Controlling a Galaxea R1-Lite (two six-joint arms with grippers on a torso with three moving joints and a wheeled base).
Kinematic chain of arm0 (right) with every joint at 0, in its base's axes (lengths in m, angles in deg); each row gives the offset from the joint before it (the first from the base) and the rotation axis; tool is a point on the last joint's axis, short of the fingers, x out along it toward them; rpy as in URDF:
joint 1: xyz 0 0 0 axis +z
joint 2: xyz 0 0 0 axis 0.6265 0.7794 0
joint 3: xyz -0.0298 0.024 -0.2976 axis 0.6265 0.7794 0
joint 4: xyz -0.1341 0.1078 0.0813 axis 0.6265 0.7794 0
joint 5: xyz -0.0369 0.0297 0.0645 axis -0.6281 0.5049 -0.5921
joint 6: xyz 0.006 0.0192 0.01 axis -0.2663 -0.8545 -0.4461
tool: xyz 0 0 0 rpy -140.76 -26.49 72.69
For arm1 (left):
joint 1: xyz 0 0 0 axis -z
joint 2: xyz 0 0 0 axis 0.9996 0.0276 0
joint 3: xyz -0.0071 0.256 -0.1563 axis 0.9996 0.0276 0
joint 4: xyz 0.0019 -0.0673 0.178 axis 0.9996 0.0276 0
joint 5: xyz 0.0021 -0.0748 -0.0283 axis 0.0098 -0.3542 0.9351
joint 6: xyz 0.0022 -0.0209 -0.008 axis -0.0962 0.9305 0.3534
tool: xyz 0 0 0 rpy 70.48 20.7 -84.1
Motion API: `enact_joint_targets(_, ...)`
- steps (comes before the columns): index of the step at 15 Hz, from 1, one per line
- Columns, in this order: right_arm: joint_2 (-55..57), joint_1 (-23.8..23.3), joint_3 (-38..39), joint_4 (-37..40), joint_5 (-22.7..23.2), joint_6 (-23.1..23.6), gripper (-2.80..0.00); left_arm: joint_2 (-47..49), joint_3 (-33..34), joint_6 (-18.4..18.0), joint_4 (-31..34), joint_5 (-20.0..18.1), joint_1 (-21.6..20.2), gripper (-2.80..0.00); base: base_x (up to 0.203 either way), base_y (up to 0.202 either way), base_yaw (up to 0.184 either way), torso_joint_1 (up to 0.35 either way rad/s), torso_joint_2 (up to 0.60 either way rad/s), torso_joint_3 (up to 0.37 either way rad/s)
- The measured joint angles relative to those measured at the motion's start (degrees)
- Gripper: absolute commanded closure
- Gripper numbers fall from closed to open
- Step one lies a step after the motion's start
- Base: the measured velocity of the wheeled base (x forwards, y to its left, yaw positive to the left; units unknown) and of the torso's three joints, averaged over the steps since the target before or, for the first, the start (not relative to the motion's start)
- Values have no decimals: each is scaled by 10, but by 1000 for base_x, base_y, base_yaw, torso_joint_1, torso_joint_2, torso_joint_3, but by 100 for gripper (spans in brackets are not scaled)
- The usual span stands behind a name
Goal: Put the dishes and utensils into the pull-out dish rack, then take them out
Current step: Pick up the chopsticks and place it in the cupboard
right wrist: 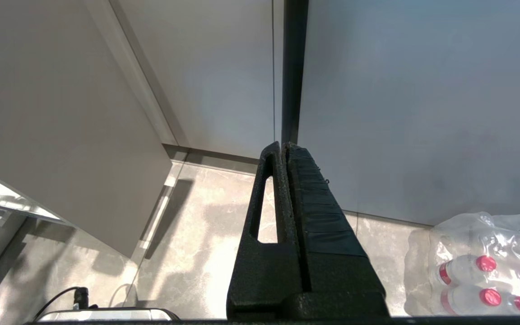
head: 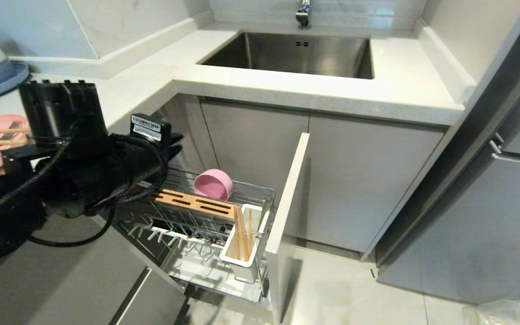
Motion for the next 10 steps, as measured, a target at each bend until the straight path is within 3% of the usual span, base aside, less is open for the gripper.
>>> enact_joint_targets(2, 0, 0, 0, 0, 0, 0, 0, -28, -9, -106, -19, -6, 23, 0, 0, 0, 0, 0, 0, 0)
enact_joint_targets(7, 0, 0, 0, 0, 0, 0, 0, -76, -32, -463, -97, -71, 53, 0, 0, 0, 0, 0, 0, 0)
enact_joint_targets(9, 0, 0, 0, 0, 0, 0, 0, -94, -63, -570, -68, -55, 42, 0, 0, 0, 0, 0, 0, 0)
enact_joint_targets(10, 0, 0, 0, 0, 0, 0, 0, -104, -83, -609, -37, -19, 38, 0, 0, 0, 0, 0, 0, 0)
